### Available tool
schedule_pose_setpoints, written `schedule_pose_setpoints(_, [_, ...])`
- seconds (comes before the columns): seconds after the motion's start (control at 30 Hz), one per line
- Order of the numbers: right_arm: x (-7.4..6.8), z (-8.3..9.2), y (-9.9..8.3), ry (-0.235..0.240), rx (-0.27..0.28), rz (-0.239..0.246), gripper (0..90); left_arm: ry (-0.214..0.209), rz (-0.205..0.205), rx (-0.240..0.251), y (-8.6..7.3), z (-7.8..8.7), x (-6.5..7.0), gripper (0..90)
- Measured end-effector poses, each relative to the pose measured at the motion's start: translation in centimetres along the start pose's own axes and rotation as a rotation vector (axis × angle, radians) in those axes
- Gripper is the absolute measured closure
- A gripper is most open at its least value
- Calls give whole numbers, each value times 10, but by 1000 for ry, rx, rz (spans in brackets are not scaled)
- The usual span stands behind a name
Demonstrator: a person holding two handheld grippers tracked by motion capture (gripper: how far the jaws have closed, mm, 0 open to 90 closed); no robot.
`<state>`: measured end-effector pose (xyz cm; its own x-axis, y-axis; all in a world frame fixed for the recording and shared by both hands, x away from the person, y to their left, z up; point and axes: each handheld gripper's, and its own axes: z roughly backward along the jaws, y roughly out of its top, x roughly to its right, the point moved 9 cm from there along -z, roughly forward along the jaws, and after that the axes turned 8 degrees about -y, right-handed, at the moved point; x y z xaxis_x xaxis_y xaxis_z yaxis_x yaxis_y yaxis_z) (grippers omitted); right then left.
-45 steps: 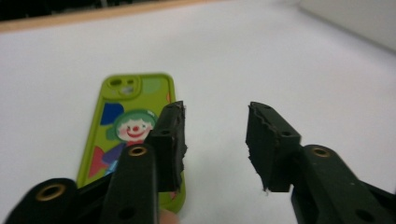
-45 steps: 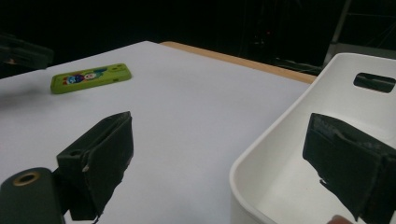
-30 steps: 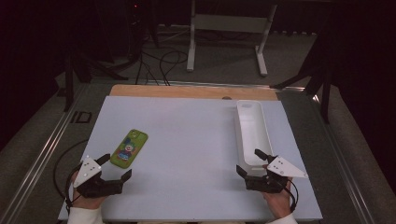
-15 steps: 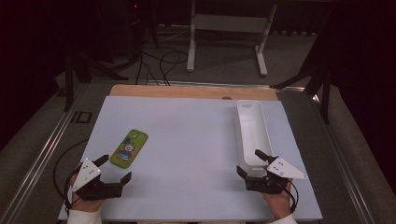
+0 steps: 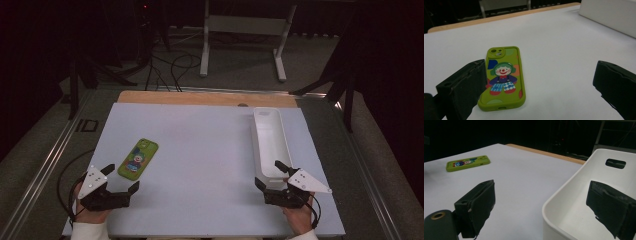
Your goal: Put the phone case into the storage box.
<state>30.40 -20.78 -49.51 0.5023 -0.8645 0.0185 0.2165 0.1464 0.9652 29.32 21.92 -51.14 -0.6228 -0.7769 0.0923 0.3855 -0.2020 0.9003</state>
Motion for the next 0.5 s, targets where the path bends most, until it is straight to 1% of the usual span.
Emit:
schedule_pose_setpoints(0.1, [1, 0, 0, -1, 2, 1, 85, 2, -4, -9, 2, -1, -1, 0])
schedule_pose_setpoints(0.17, [1, 0, 0, -2, 1, 0, 85, -7, -5, -29, 3, -3, -3, 0])
schedule_pose_setpoints(0.2, [1, 0, 0, -2, 1, -2, 85, -7, -5, -29, 3, -3, -3, 0])
schedule_pose_setpoints(0.37, [0, 1, 0, -2, 0, -4, 85, 7, -3, -55, 5, -9, -10, 0])
schedule_pose_setpoints(0.43, [0, 0, 0, -2, 1, -1, 85, 10, -4, -55, 5, -10, -11, 0])
schedule_pose_setpoints(0.47, [0, 0, 0, -1, 0, -1, 85, 19, 3, -69, 6, -11, -13, 0])
schedule_pose_setpoints(0.5, [0, 1, 0, 1, 0, -4, 85, 21, 5, -70, 7, -12, -14, 0])
